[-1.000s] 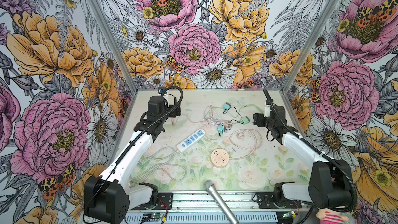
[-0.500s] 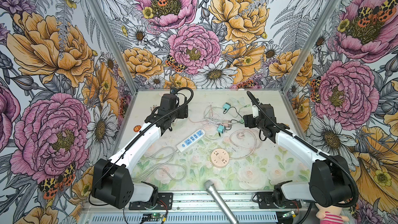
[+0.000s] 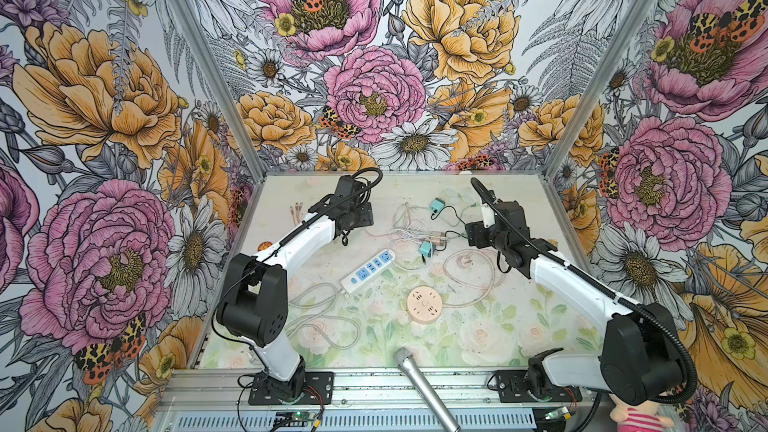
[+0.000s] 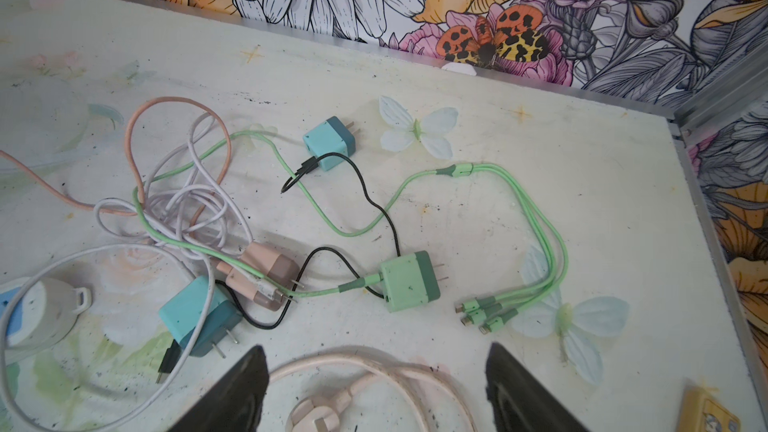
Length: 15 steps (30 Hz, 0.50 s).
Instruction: Insert the plug
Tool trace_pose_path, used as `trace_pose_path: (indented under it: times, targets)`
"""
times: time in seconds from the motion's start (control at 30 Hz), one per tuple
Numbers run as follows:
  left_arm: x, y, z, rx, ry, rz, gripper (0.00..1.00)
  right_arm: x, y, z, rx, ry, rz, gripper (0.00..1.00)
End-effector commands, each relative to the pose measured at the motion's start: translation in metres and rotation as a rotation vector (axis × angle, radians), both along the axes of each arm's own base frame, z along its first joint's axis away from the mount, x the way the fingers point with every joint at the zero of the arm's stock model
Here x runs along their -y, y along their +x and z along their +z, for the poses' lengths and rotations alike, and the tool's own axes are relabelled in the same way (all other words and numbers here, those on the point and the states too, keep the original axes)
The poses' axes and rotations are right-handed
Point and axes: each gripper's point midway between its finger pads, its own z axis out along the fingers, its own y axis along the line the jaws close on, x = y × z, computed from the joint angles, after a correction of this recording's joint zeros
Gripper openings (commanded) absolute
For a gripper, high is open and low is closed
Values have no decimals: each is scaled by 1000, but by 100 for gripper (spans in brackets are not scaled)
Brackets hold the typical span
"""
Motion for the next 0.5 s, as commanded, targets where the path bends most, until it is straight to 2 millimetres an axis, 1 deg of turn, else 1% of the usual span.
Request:
trace_pose_path:
  times: [0.0,0.1,0.2,0.23,0.27,0.47]
  targets:
    - [36,2,14,15,-63,-78,71,-6,4,19,48,-5,15,82]
    - [58,5,14,19,-75,-146,71,-9,5,15,41,-12,21,81]
    - [80,13,13,39,-106,-222,71,-12,5,10,29,-20,27,81]
    - [87,16,11,40,-123,-244,70,-13,5,9,25,-22,28,81]
    - [94,19,1,27,-131,-260,70,-14,5,7,22,-24,30,81]
    - [126,38,-19,11,-134,-350,69,-13,3,7,27,-46,29,80]
